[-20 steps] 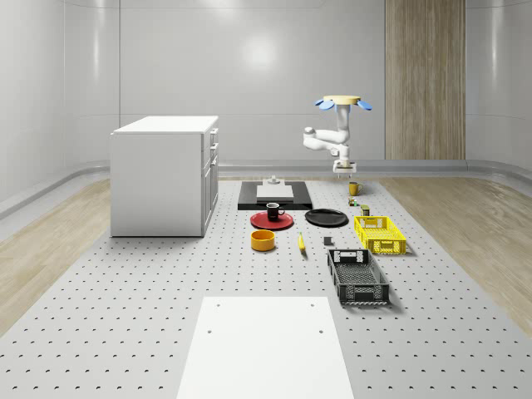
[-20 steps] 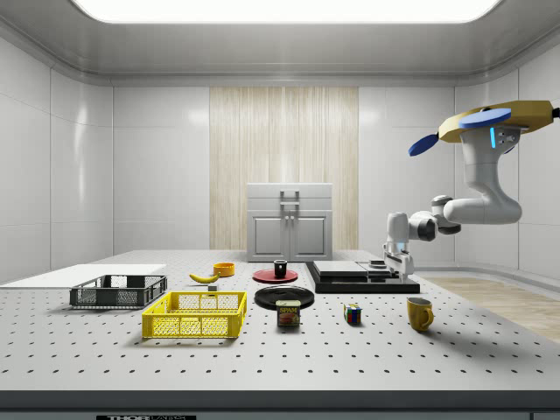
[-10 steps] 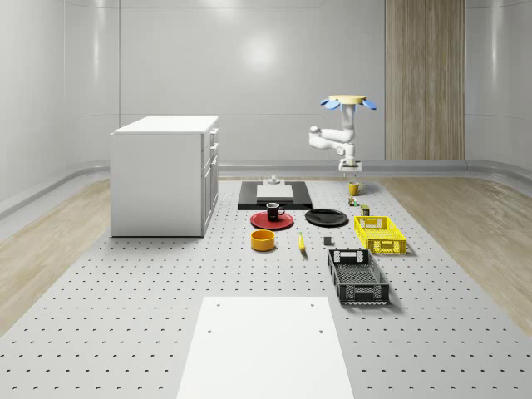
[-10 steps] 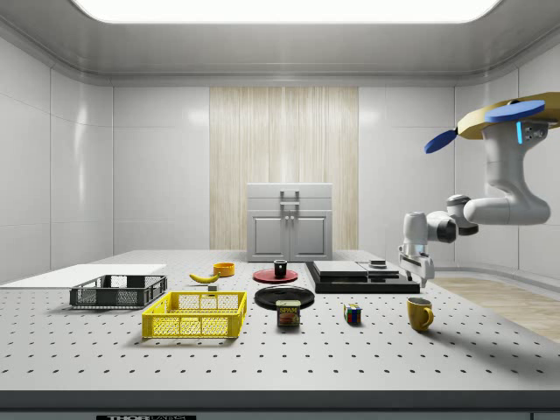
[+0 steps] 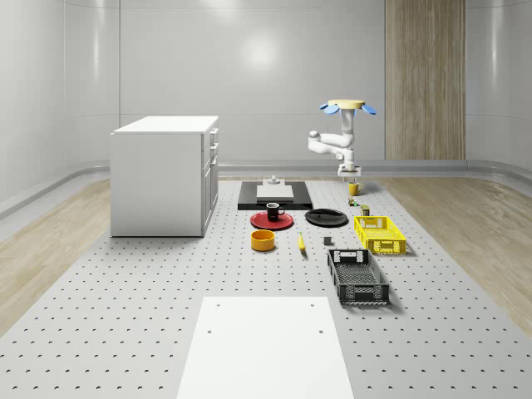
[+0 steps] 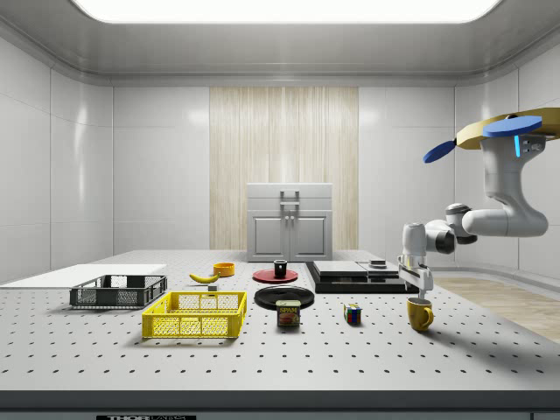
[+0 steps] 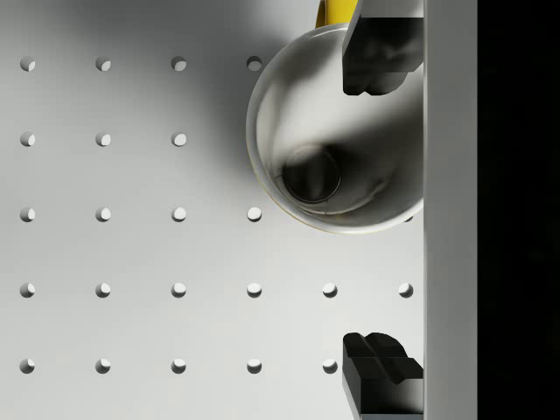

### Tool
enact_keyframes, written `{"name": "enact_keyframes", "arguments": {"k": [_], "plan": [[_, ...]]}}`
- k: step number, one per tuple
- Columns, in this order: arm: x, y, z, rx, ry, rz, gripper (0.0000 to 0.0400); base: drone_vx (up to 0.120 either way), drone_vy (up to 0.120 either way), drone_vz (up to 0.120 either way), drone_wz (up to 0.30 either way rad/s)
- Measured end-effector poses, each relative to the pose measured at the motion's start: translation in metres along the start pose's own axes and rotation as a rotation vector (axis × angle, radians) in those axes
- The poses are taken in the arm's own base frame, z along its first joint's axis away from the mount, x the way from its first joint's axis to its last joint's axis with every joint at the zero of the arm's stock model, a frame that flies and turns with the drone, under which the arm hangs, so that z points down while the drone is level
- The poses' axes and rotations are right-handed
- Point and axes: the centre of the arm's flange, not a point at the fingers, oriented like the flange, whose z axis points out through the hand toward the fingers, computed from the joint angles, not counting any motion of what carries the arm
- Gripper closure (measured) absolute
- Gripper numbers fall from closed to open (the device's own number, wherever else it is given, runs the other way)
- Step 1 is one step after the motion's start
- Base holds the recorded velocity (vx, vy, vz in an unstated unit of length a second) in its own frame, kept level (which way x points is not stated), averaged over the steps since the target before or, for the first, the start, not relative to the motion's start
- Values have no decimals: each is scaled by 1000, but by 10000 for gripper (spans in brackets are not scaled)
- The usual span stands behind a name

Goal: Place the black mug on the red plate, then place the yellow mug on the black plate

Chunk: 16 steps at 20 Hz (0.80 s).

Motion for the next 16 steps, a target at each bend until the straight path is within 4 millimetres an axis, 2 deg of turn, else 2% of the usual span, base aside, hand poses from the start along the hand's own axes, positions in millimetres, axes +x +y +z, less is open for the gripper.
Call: {"name": "enact_keyframes", "arguments": {"k": [12,14,16], "plan": [[0,0,26,0,0,0,0,0,0,0,0],[0,0,27,0,0,0,99,0,0,0,0],[0,0,28,0,0,0,174,0,0,0,0]]}}
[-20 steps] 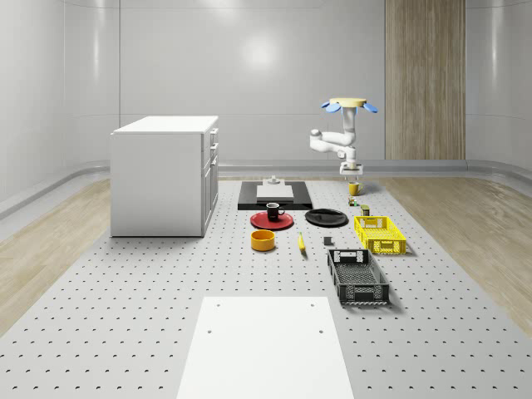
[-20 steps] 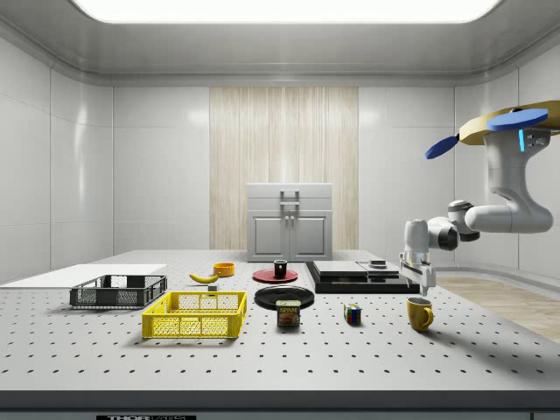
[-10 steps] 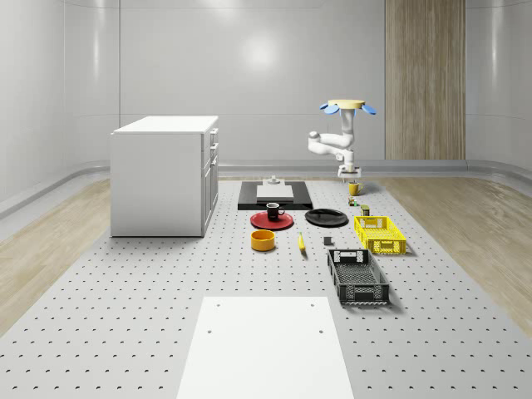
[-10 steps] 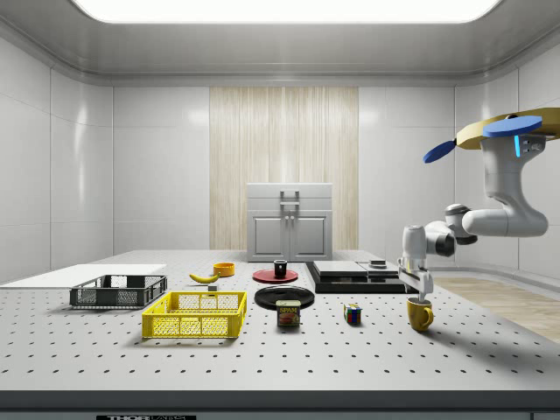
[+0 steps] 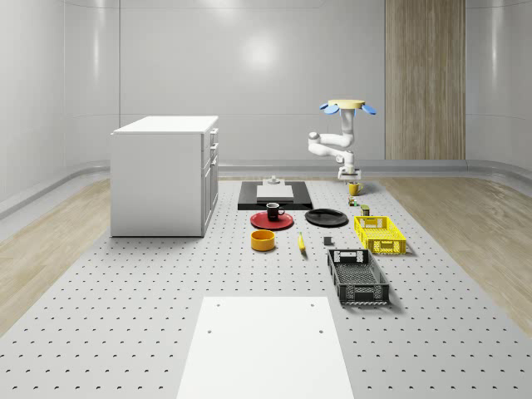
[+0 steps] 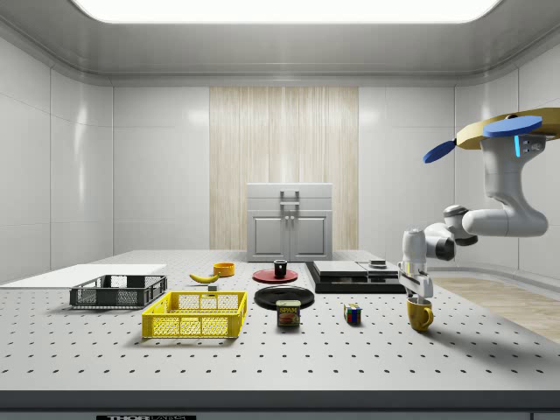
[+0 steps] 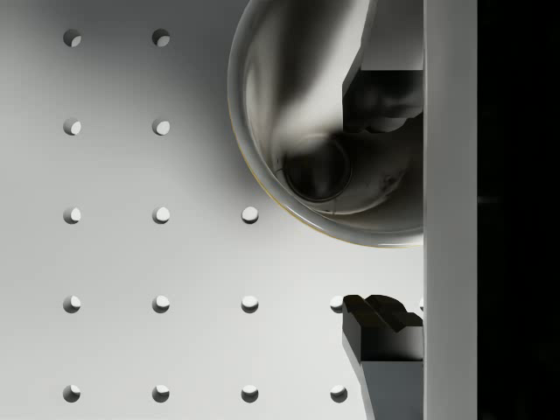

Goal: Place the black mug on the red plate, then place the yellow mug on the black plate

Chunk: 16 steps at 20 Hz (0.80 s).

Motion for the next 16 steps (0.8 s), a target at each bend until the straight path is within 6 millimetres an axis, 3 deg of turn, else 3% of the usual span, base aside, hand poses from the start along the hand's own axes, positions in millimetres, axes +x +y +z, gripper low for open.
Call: {"name": "enact_keyframes", "arguments": {"k": [3,6,9,16], "plan": [[0,0,1,0,0,0,235,0,0,0,0],[0,0,1,0,0,0,264,0,0,0,0],[0,0,-3,0,0,0,278,0,0,0,0],[0,0,-22,0,0,0,288,11,-6,114,0]]}}
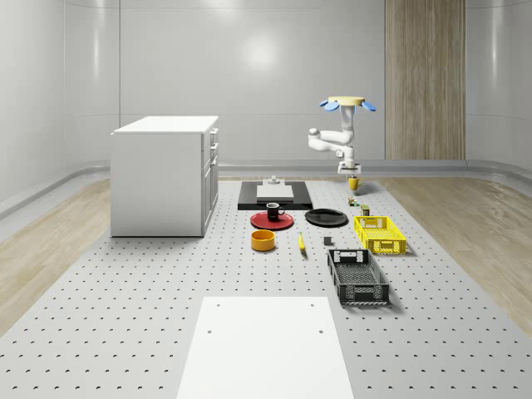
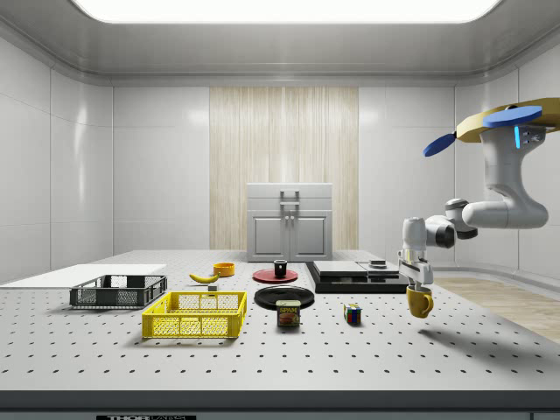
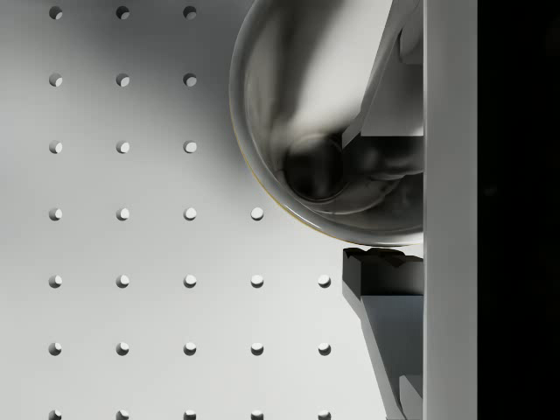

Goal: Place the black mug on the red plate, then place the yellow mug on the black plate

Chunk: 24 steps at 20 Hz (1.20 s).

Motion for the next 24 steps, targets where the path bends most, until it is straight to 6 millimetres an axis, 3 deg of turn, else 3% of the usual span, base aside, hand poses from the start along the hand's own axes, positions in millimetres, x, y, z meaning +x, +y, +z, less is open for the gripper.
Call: {"name": "enact_keyframes", "arguments": {"k": [4,24], "plan": [[0,0,-5,0,0,0,289,120,-120,100,0],[0,0,-8,0,0,0,290,120,-120,0,0]]}}
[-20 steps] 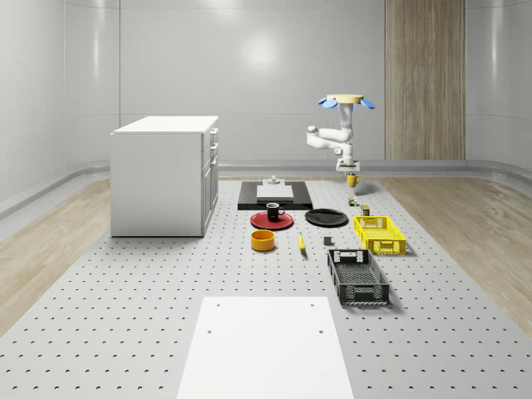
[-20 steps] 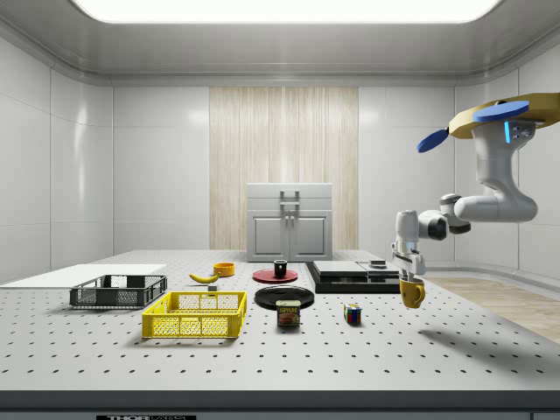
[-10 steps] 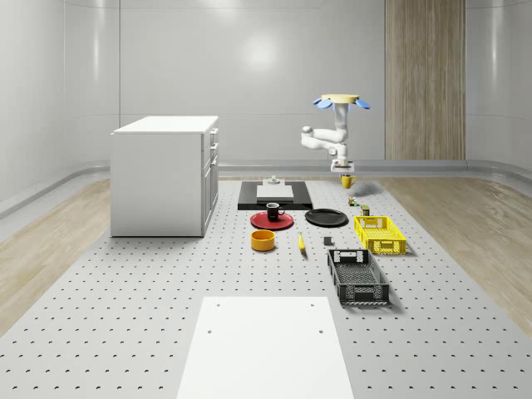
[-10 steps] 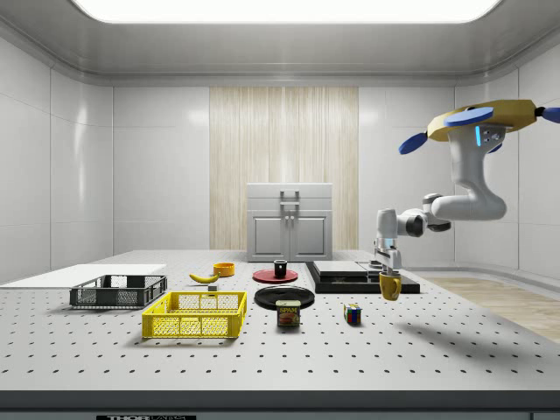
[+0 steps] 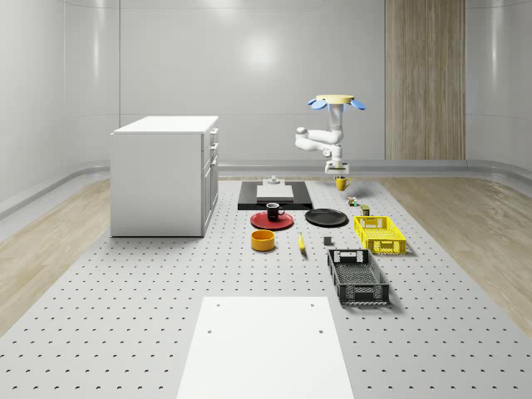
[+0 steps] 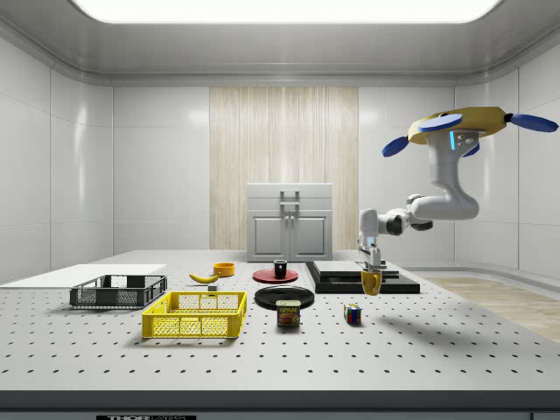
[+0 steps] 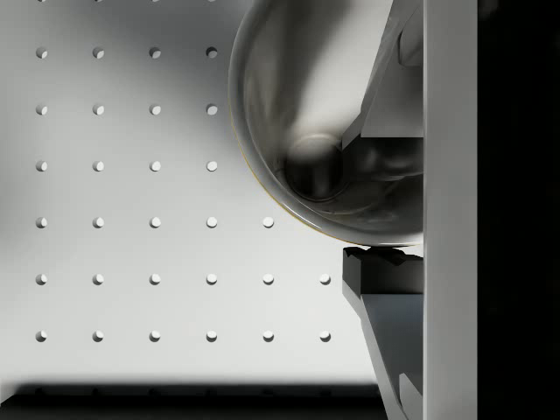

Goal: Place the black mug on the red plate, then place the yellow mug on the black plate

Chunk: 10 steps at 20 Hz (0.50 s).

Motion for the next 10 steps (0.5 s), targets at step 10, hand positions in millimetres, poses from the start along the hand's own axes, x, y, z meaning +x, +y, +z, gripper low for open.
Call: {"name": "enact_keyframes", "arguments": {"k": [10], "plan": [[0,0,0,0,0,0,290,120,-120,0,0]]}}
